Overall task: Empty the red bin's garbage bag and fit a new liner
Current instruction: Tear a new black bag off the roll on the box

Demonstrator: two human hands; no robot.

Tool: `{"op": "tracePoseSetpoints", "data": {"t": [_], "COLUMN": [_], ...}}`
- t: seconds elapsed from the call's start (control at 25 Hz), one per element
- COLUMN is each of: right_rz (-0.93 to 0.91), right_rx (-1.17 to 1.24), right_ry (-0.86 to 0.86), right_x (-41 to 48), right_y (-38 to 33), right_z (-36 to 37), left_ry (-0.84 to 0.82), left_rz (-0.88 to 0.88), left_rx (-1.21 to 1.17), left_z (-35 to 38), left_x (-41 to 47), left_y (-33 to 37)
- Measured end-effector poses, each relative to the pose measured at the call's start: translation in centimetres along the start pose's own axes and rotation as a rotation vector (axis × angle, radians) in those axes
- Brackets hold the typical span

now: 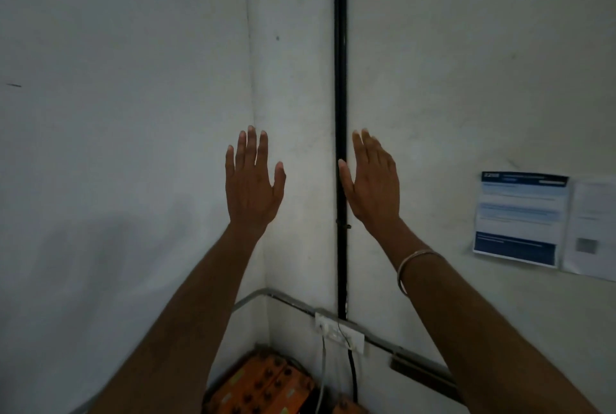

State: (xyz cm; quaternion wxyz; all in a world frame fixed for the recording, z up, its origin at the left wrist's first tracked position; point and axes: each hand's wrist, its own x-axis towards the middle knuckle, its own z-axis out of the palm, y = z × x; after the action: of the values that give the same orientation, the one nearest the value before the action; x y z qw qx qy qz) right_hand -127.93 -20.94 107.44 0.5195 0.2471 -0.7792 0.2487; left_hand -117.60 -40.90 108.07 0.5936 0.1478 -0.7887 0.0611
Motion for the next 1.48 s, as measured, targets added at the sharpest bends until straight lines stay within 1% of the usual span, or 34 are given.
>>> {"op": "tracePoseSetpoints", "data": {"t": [0.16, 0.4, 0.56, 0.64, 0.76, 0.96, 1.04, 1.28, 1.48], "right_rz": [0.044, 0.141, 0.220, 0.270, 0.328, 0.414, 0.430, 0.508, 0.602], "right_rx": [-0.121, -0.360, -0.516, -0.597, -0.745, -0.987, -1.092, -1.428, -1.665], "right_ry": [0.024, 0.000, 0.036, 0.068, 0.098, 0.120, 0.138, 0.202, 0.232], "right_x": [1.1, -0.9, -2.3, -3.4, -6.0, -11.5, -13.8, -21.2, -27.3], "right_y": [4.1, 8.3, 8.9, 8.9, 8.7, 6.4, 5.1, -2.4, -11.8], "right_z": [-3.8, -10.8, -17.5, -21.2, -27.6, -40.2, -46.2, -64.5, -76.8], "left_ry": [-0.005, -0.018, -0.034, -0.049, -0.077, -0.106, -0.112, -0.151, -0.153], "left_rz": [0.010, 0.125, 0.190, 0.236, 0.261, 0.348, 0.385, 0.496, 0.570], "left_rx": [-0.111, -0.343, -0.537, -0.634, -0.776, -1.028, -1.131, -1.453, -1.707], "left_z": [0.8, 1.6, 0.0, -1.6, -4.7, -13.4, -18.3, -36.5, -51.9], "left_x": [1.9, 2.1, 1.6, 1.2, -0.1, -4.1, -6.0, -12.0, -16.4], "left_y": [5.1, 12.3, 17.5, 20.1, 24.4, 32.3, 35.6, 43.0, 44.9]}}
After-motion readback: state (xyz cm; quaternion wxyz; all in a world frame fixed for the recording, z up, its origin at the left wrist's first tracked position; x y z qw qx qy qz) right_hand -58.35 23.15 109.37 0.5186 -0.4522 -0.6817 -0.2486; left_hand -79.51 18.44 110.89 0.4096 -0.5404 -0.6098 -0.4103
